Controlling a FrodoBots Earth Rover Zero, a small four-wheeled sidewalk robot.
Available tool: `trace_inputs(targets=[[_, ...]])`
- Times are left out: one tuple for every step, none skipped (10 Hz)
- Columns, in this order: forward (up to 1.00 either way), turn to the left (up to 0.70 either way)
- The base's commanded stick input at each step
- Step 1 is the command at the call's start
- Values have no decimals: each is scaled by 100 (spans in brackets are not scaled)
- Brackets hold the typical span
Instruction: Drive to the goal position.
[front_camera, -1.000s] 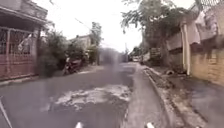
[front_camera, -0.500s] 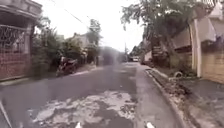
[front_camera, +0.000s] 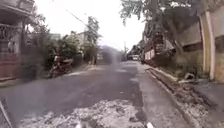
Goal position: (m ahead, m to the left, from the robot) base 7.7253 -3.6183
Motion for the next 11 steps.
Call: trace_inputs(targets=[[100,0],[100,0],[100,0],[100,0],[100,0],[100,0],[100,0],[100,0],[100,0],[100,0],[100,0]])
